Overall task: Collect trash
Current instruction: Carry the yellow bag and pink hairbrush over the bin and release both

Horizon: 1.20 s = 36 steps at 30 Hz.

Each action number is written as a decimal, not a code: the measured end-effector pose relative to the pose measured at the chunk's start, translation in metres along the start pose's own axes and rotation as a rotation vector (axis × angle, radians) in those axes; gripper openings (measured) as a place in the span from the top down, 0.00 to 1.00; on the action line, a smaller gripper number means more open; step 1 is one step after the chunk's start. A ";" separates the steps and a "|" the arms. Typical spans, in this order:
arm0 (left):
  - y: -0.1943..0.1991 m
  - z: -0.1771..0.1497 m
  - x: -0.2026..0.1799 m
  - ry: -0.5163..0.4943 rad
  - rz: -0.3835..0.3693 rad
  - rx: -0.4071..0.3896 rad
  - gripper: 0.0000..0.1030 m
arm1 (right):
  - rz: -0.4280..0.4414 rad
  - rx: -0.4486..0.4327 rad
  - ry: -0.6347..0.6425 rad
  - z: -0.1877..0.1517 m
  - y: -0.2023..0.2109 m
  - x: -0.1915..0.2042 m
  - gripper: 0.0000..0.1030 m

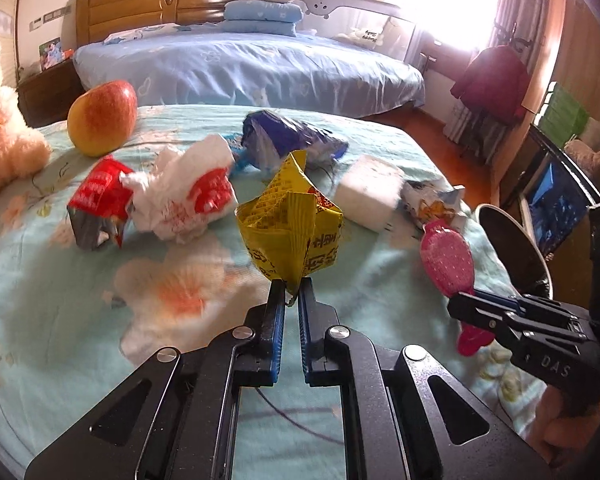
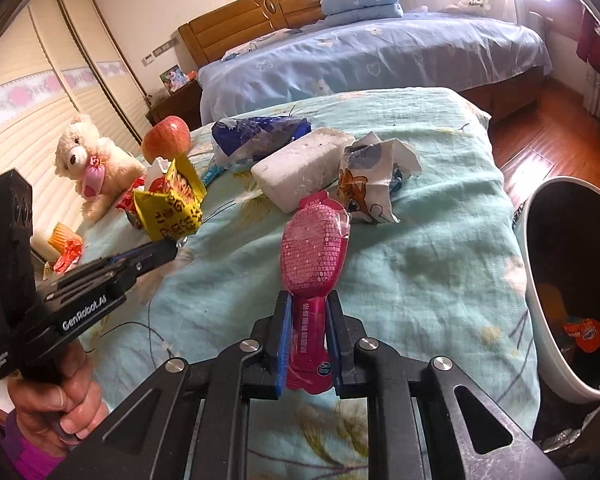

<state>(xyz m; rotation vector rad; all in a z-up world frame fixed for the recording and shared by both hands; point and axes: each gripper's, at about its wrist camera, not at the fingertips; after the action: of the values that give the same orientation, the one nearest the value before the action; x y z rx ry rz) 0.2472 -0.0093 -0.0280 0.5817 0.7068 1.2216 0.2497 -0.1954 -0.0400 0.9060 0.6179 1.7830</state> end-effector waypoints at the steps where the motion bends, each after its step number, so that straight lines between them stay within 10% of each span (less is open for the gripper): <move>1: 0.002 -0.003 -0.003 -0.001 -0.005 0.003 0.94 | 0.001 -0.003 -0.003 -0.002 0.003 -0.001 0.85; 36: 0.005 -0.025 -0.129 -0.172 -0.156 0.061 0.94 | -0.111 -0.116 -0.149 -0.033 0.080 -0.081 0.85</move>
<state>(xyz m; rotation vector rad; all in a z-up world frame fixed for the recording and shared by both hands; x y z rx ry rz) 0.2013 -0.1318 -0.0186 0.6615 0.6332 0.9950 0.1970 -0.3000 -0.0229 0.8984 0.4551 1.6187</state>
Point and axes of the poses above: each gripper's, at about its wrist camera, not at the fingertips, and y roughly against the way its jaws point, x to its left, z to its top, and after that the axes turned 1 degree about x, right-handed
